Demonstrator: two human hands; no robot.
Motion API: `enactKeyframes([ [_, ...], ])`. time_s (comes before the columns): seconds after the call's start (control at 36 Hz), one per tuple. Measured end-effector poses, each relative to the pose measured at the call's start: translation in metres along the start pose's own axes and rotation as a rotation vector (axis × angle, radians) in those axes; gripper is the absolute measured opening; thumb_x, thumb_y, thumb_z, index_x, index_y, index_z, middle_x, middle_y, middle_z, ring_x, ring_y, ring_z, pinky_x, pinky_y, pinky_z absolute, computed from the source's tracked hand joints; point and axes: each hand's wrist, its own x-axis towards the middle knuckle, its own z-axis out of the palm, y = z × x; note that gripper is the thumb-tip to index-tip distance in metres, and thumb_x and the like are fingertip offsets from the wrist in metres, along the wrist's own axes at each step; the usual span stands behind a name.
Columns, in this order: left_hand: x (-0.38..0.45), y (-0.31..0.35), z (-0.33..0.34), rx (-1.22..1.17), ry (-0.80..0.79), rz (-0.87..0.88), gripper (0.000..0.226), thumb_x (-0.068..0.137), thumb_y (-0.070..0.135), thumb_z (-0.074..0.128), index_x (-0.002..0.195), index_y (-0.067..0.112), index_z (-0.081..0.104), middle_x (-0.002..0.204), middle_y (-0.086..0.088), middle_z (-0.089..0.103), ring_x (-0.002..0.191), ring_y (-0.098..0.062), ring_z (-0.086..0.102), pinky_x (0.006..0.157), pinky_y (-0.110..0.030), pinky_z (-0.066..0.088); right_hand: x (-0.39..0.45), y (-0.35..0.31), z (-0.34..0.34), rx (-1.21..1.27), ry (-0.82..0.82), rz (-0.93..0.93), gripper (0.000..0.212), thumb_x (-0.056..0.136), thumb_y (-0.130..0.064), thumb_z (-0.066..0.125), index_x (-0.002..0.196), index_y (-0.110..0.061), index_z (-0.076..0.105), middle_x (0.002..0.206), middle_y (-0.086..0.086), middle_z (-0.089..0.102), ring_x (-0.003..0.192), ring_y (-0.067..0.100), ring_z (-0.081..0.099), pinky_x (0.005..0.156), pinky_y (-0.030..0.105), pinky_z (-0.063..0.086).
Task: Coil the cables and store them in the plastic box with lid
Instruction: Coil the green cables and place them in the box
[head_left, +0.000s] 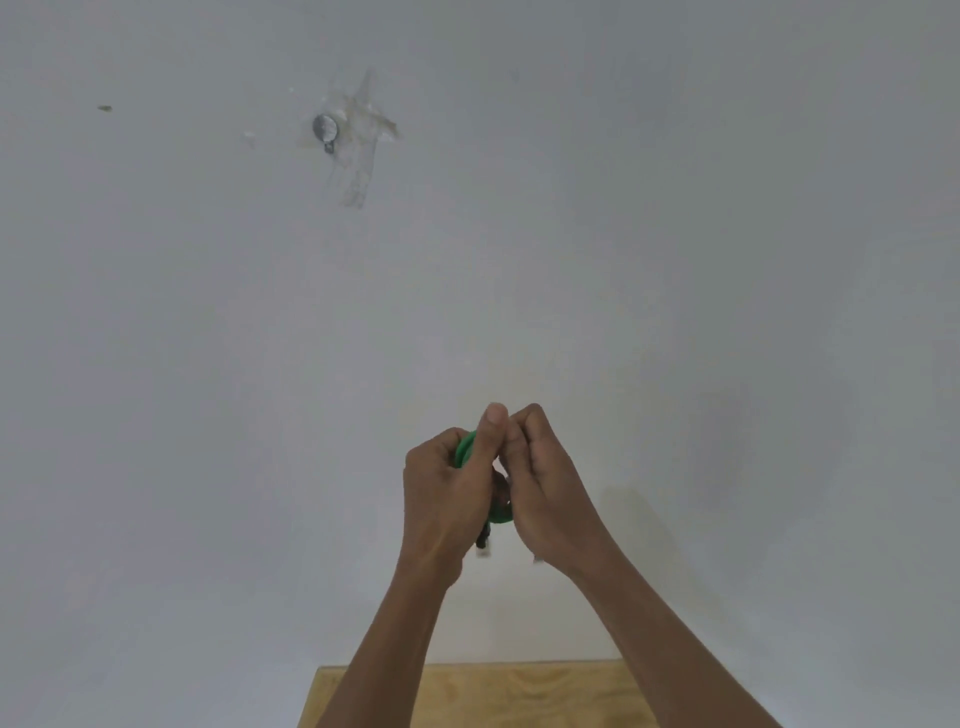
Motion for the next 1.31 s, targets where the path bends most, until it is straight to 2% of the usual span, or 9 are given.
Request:
enactKeyframes([
  [0.11,-0.005,0.000,0.006,0.174,0.211,0.111,0.068,0.097,0.059,0.041,0.051,0.009,0.040,0.038,0.009,0.038,0.038,-0.006,0.040,0.045,-0.024,0.039,-0.002,0.005,0.002,0.008,-0.099,0.006,0.028,0.103,-0.042,0.033,0.085,-0.023,0.042,0.072,-0.013,0.054,0.065,0.021,0.056,0.058,0.043,0.054],
  [0.19,-0.004,-0.002,0.002,0.182,0.327,0.131,0.066,0.104,0.041,0.043,0.041,0.024,0.033,0.034,0.010,0.032,0.035,-0.007,0.033,0.049,-0.028,0.034,-0.003,0.008,-0.001,-0.018,-0.153,-0.044,0.024,0.106,-0.032,0.036,0.103,-0.023,0.058,0.088,-0.007,0.064,0.076,0.017,0.062,0.068,0.037,0.056],
  [0.28,0.002,-0.003,-0.006,0.175,0.370,0.085,0.059,0.103,0.030,0.043,0.046,0.020,0.032,0.037,0.011,0.029,0.037,-0.009,0.028,0.050,-0.031,0.031,-0.001,0.012,-0.011,-0.073,-0.206,-0.053,0.027,0.106,-0.020,0.042,0.121,-0.020,0.064,0.102,-0.007,0.069,0.089,0.015,0.066,0.075,0.030,0.058],
  [0.5,0.009,0.001,-0.020,0.110,0.369,0.006,0.051,0.093,0.025,0.045,0.046,0.021,0.024,0.047,0.004,0.021,0.048,-0.020,0.021,0.053,-0.038,0.029,0.010,0.022,-0.037,-0.485,-0.247,-0.048,0.009,0.094,-0.027,0.065,0.100,-0.025,0.071,0.086,-0.019,0.059,0.077,0.002,0.056,0.071,0.012,0.043],
  [0.64,0.005,0.005,-0.012,0.032,0.379,-0.008,0.050,0.095,0.024,0.044,0.049,0.021,0.024,0.051,0.001,0.021,0.053,-0.021,0.021,0.054,-0.040,0.027,0.013,0.021,-0.018,-0.116,0.106,0.047,0.005,0.088,-0.014,0.073,0.092,-0.016,0.075,0.077,-0.004,0.073,0.068,0.011,0.069,0.066,0.024,0.059],
  [0.83,0.008,0.008,-0.004,0.062,0.396,0.050,0.056,0.100,0.021,0.044,0.047,0.023,0.025,0.044,0.008,0.023,0.046,-0.015,0.022,0.047,-0.029,0.026,0.011,0.008,0.009,0.317,0.246,0.209,0.008,0.093,-0.017,0.068,0.094,-0.012,0.075,0.080,0.005,0.077,0.072,0.019,0.074,0.067,0.027,0.060],
  [0.94,0.009,-0.002,-0.010,0.054,0.409,0.023,0.055,0.099,0.021,0.044,0.048,0.022,0.024,0.047,0.002,0.024,0.048,-0.019,0.023,0.048,-0.030,0.027,0.014,0.013,0.008,0.292,0.119,0.274,0.011,0.092,-0.021,0.069,0.092,-0.011,0.075,0.074,0.001,0.076,0.060,0.006,0.064,0.055,0.013,0.046],
  [1.11,0.005,-0.006,-0.009,0.036,0.354,-0.027,0.048,0.099,0.017,0.044,0.054,0.013,0.027,0.044,0.005,0.025,0.035,-0.009,0.027,0.038,-0.019,0.028,0.014,0.024,-0.002,0.259,-0.215,0.408,0.018,0.097,-0.018,0.061,0.095,-0.012,0.078,0.086,0.015,0.074,0.080,0.023,0.063,0.071,0.035,0.045],
  [1.31,0.009,-0.014,-0.012,0.036,0.323,-0.124,0.049,0.095,0.019,0.044,0.051,0.019,0.024,0.054,-0.004,0.021,0.049,-0.019,0.020,0.048,-0.029,0.025,0.007,0.026,-0.004,0.316,-0.303,0.374,0.021,0.101,-0.022,0.055,0.115,-0.021,0.071,0.085,0.013,0.069,0.083,0.026,0.063,0.079,0.042,0.048],
])
